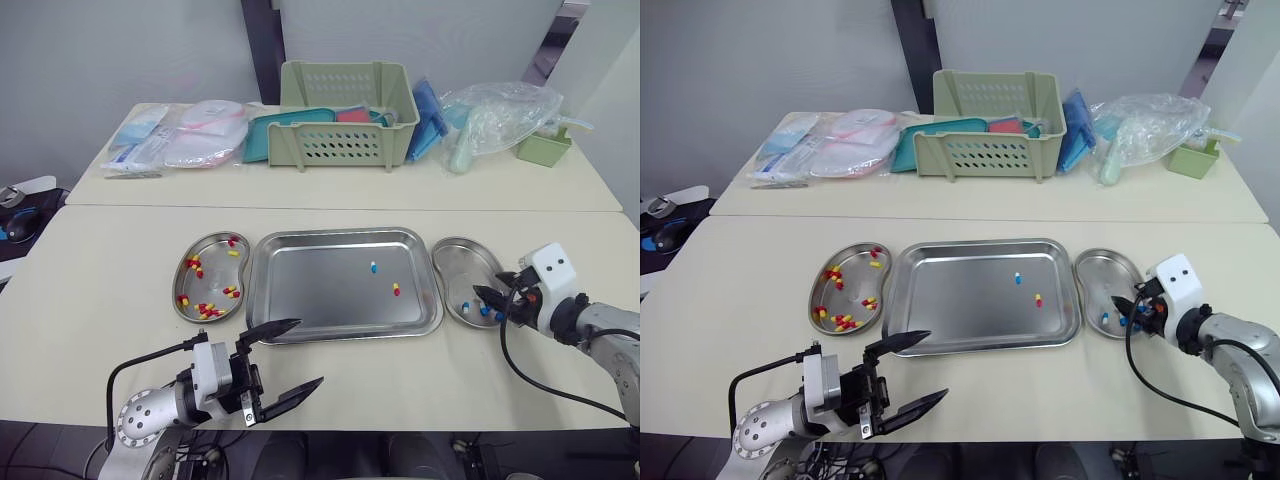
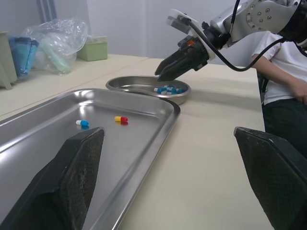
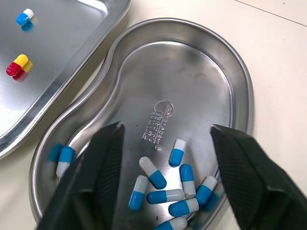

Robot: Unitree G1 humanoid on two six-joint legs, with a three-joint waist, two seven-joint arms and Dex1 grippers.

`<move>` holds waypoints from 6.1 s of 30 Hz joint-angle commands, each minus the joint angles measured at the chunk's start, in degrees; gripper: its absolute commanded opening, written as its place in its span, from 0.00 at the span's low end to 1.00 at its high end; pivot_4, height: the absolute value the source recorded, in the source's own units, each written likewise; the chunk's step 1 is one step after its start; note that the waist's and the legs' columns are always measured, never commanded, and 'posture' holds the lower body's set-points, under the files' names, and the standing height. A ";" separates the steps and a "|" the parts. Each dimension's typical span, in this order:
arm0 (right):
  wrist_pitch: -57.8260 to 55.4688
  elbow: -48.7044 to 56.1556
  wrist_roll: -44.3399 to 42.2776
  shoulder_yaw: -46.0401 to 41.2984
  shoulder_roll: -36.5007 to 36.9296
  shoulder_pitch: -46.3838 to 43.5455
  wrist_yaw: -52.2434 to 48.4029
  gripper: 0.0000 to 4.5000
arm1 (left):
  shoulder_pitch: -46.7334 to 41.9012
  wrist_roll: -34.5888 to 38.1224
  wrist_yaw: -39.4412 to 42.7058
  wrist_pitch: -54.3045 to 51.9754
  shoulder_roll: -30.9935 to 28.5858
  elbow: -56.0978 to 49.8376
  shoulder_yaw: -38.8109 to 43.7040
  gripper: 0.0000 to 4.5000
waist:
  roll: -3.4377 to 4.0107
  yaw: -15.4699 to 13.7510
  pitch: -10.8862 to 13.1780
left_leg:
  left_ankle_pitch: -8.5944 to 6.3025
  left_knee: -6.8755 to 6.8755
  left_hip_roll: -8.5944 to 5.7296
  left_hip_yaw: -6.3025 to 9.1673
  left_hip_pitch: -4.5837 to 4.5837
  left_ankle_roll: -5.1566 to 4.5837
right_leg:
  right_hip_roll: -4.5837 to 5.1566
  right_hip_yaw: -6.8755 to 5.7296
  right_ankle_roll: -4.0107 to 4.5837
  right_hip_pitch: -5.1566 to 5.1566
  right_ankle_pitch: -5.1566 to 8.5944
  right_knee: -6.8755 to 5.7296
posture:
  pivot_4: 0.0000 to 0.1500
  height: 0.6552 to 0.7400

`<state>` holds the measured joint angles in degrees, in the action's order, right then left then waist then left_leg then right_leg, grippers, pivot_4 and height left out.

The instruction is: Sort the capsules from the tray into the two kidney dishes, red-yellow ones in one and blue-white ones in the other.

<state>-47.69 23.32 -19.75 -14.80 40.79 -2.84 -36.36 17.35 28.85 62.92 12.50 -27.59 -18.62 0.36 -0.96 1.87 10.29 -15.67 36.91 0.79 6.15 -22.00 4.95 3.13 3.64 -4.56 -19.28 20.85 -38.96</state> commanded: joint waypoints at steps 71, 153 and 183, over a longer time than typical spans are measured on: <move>34.84 -18.23 1.03 -17.80 16.13 21.80 -28.51 0.99 | 13.09 5.11 -4.43 -12.94 -0.20 -8.51 18.17 1.00 | -0.20 -0.08 0.14 | 0.00 0.02 0.03 -0.14 0.12 0.02 | 0.02 0.01 0.00 0.20 0.01 0.04 | 1.00 1.00; -4.09 -5.74 12.43 30.17 -21.67 -25.68 13.65 0.00 | 6.58 0.40 -4.55 -1.82 1.78 -1.76 4.55 1.00 | -0.06 0.49 0.17 | 0.00 0.01 0.01 0.06 0.02 0.01 | 0.00 -0.03 0.01 -0.06 0.00 -0.06 | 1.00 1.00; -10.64 10.61 -3.13 -3.40 -0.81 0.77 2.63 0.00 | -3.51 3.77 6.99 -2.48 -0.59 0.78 -0.72 1.00 | 0.04 0.29 0.20 | 0.00 0.01 0.00 -0.01 0.01 -0.01 | 0.00 0.01 0.00 0.01 0.00 -0.02 | 1.00 1.00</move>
<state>-59.77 33.16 -22.12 -17.59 39.88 -2.37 -33.76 13.70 31.63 69.45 9.17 -28.59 -17.34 0.18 -0.92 2.16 10.49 -15.67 36.92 0.79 6.15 -22.00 4.94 3.13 3.65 -4.56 -19.27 20.85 -38.98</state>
